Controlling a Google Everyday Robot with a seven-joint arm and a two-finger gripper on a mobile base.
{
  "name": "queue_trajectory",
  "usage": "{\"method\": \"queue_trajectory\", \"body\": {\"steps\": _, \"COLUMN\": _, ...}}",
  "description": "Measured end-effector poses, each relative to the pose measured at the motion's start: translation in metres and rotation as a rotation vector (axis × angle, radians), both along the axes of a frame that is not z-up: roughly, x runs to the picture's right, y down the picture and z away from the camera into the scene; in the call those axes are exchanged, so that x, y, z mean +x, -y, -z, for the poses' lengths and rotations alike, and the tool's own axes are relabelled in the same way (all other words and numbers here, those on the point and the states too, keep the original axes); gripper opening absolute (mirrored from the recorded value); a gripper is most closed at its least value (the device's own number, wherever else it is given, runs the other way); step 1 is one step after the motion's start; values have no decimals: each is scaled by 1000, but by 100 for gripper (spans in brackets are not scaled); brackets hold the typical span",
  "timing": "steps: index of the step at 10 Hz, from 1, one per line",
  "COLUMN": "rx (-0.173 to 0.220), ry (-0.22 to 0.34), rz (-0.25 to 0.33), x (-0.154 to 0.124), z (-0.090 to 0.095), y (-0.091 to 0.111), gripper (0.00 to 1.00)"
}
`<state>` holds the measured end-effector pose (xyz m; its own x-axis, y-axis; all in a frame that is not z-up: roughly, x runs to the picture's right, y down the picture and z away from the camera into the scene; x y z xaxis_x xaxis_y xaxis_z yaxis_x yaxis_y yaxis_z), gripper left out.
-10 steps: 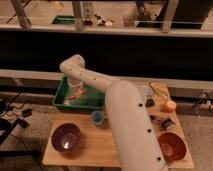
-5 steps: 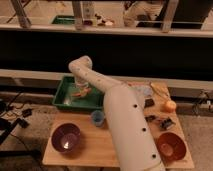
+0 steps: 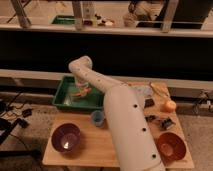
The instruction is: Place pepper in tray
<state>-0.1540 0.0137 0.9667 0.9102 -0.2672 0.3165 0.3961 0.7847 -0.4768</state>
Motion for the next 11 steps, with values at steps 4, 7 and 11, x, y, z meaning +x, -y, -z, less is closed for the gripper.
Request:
{"method": "queue_trajectory", "body": {"steps": 4, "rx": -1, "ry": 0, "rz": 0, "x": 0, "z": 0, "y": 0, "gripper": 74}}
{"method": "queue_trajectory", "body": {"steps": 7, "rx": -1, "ry": 0, "rz": 0, "x": 0, "z": 0, "y": 0, "gripper": 74}}
{"method": "queue_trajectory", "body": {"steps": 11, "rx": -1, "ry": 0, "rz": 0, "x": 0, "z": 0, "y": 0, "gripper": 74}}
